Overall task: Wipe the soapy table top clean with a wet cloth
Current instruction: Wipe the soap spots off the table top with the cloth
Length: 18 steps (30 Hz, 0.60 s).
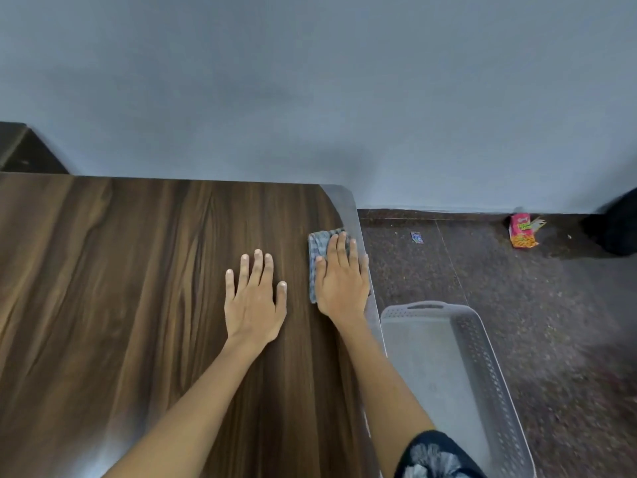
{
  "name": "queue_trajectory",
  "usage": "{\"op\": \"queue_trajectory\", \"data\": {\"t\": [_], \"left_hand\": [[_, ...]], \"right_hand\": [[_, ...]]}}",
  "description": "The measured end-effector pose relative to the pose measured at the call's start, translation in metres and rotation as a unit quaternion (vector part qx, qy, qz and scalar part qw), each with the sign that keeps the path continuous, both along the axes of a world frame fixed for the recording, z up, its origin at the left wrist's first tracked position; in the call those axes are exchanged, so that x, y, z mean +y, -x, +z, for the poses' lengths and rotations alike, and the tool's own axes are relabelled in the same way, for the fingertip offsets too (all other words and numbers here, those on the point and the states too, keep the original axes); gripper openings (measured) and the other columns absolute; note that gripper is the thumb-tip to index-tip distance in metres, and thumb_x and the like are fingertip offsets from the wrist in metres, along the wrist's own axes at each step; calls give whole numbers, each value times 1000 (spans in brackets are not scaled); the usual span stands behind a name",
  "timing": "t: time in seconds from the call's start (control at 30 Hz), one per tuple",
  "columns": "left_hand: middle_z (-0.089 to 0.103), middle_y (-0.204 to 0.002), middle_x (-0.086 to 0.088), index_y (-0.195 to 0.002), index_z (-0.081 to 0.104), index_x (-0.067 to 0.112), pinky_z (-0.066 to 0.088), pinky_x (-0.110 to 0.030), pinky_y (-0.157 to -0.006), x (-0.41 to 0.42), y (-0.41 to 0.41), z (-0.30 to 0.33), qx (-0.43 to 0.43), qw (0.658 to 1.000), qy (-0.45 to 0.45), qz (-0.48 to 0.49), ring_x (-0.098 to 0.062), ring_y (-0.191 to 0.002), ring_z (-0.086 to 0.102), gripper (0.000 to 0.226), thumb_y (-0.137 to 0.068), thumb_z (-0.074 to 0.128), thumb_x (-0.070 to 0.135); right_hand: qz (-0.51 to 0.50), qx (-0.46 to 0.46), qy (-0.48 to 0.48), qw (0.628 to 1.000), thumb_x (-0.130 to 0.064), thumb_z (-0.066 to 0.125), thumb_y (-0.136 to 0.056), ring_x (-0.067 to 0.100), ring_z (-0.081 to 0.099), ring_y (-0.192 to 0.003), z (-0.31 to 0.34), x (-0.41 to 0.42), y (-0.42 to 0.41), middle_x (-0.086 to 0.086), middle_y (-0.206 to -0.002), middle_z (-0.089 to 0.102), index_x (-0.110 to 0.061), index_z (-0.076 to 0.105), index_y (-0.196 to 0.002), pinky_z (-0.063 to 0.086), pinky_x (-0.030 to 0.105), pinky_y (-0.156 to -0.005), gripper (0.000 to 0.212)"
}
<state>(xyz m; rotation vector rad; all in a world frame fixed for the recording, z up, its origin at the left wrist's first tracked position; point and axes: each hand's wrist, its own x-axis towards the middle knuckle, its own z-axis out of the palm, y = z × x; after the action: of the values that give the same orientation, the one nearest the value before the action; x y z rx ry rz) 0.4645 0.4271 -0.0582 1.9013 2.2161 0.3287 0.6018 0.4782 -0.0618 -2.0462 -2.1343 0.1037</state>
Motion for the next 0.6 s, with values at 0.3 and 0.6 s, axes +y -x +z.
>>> {"op": "queue_trajectory", "data": {"t": [0.3, 0.6], "left_hand": [[6, -156, -1, -148, 9, 17, 1, -35, -115, 82, 13, -8, -6, 999, -14, -30, -20, -144, -2, 57, -98, 21, 42], [16, -154, -2, -146, 17, 16, 5, -33, -113, 84, 14, -19, 10, 998, -55, -22, -20, -143, 9, 62, -92, 11, 44]], "right_hand": [[6, -15, 10, 1000, -34, 17, -102, 25, 13, -144, 2, 132, 5, 12, -156, 15, -5, 16, -148, 14, 36, -114, 54], [175, -61, 22, 982, -62, 18, -91, 16, 10, -143, 12, 45, -24, 3, -155, 17, -12, 17, -150, 7, 33, -115, 77]]}}
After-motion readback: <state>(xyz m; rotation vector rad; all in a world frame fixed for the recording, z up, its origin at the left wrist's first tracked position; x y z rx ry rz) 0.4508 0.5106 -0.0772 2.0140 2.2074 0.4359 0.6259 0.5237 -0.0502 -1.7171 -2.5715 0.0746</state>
